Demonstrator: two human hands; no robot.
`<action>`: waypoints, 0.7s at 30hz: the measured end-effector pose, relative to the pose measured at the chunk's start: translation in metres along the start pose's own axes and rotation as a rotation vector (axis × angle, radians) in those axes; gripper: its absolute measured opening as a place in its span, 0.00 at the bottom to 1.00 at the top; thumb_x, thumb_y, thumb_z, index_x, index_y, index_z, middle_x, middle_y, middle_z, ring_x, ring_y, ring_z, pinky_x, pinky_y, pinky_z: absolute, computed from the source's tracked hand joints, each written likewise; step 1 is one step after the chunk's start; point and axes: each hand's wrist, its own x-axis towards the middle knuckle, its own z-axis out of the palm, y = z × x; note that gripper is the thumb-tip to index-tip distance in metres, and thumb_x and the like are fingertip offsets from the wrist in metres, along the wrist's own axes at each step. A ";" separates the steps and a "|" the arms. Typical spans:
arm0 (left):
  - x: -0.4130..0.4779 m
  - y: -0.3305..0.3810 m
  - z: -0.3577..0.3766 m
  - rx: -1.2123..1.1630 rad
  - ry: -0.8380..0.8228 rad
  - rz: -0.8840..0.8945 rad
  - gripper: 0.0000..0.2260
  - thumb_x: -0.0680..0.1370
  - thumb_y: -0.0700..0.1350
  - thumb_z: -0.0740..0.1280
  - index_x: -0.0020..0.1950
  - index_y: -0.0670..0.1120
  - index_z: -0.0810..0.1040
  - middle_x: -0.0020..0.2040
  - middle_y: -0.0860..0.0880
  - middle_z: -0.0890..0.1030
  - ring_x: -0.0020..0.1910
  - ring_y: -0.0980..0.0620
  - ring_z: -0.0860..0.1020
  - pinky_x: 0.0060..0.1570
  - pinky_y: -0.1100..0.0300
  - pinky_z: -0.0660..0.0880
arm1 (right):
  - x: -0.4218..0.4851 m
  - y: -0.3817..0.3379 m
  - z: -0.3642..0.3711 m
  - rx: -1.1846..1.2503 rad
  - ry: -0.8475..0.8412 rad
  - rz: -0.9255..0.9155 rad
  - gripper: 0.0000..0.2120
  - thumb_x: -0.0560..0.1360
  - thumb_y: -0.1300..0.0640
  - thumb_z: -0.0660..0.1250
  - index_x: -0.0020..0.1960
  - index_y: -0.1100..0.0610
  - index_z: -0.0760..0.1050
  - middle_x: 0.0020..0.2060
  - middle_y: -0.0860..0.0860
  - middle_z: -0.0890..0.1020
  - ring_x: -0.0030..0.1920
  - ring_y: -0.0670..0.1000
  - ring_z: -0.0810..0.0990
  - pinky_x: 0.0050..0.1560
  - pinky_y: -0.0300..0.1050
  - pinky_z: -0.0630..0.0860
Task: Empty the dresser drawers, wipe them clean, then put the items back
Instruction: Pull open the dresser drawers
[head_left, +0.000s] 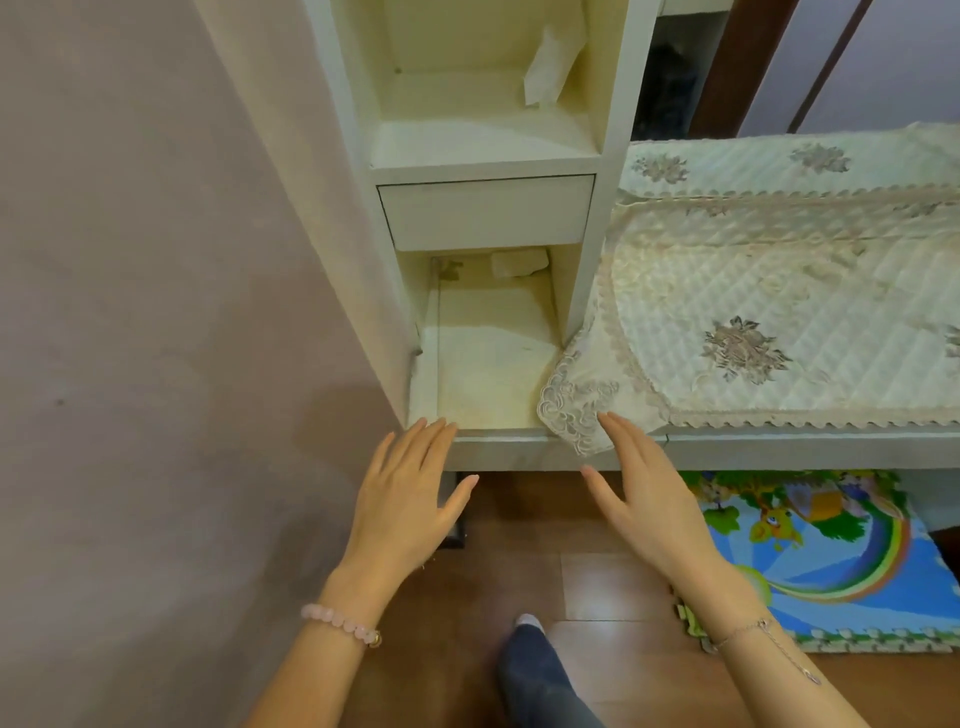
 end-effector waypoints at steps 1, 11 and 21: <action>0.007 0.001 0.003 -0.002 -0.005 -0.006 0.29 0.77 0.62 0.50 0.71 0.46 0.68 0.69 0.48 0.72 0.69 0.49 0.68 0.69 0.51 0.60 | 0.009 0.005 0.000 0.002 -0.004 -0.007 0.29 0.78 0.47 0.59 0.75 0.53 0.56 0.73 0.49 0.62 0.73 0.48 0.59 0.71 0.42 0.56; 0.051 0.005 0.033 -0.043 -0.074 -0.008 0.28 0.77 0.60 0.52 0.70 0.44 0.70 0.68 0.46 0.73 0.68 0.47 0.70 0.68 0.49 0.63 | 0.055 0.035 0.013 0.005 -0.049 -0.026 0.28 0.78 0.49 0.60 0.74 0.57 0.58 0.72 0.52 0.63 0.73 0.50 0.60 0.70 0.41 0.54; 0.084 -0.010 0.068 -0.114 -0.137 0.103 0.25 0.77 0.57 0.55 0.66 0.43 0.73 0.64 0.45 0.76 0.64 0.45 0.73 0.66 0.52 0.62 | 0.046 0.046 0.056 0.172 0.062 0.089 0.23 0.78 0.52 0.62 0.71 0.56 0.65 0.68 0.50 0.70 0.68 0.47 0.67 0.66 0.38 0.62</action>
